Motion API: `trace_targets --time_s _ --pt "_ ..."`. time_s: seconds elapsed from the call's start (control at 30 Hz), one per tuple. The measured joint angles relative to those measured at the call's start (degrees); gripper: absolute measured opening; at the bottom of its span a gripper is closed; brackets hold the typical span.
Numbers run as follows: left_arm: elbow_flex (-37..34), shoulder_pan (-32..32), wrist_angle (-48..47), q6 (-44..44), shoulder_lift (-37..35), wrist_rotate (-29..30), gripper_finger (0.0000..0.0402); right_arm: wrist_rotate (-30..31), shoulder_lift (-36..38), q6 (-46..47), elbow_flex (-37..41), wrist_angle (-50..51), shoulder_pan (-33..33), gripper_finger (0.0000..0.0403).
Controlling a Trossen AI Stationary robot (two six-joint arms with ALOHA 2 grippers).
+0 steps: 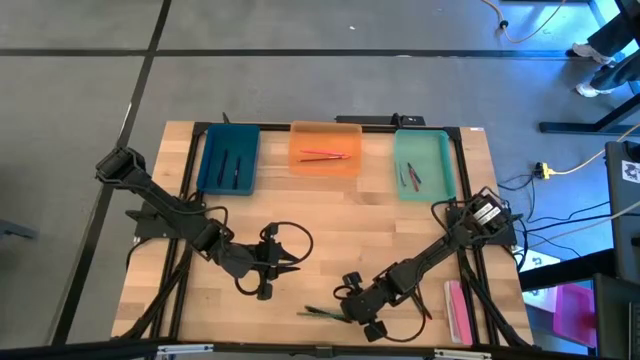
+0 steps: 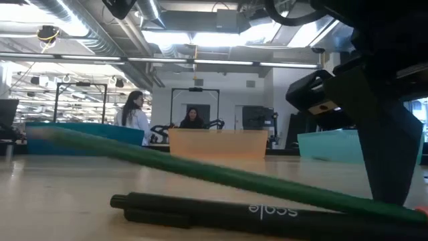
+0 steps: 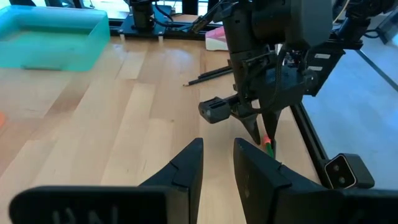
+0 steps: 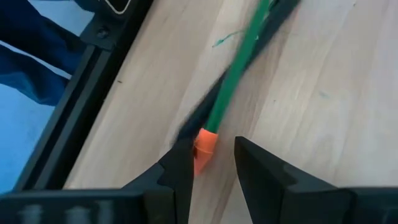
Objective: Sort crayons/erasers/pens/pencils in bins
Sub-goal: Put the green pencil into the orange bin
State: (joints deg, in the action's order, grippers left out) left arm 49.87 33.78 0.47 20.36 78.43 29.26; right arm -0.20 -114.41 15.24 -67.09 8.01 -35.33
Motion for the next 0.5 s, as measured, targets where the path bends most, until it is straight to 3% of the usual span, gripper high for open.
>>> trace_targets --time_s 0.5 --pt "0.00 0.02 -0.02 -0.02 0.00 0.00 0.0080 3.01 -0.02 -0.56 0.02 1.79 0.02 0.0120"
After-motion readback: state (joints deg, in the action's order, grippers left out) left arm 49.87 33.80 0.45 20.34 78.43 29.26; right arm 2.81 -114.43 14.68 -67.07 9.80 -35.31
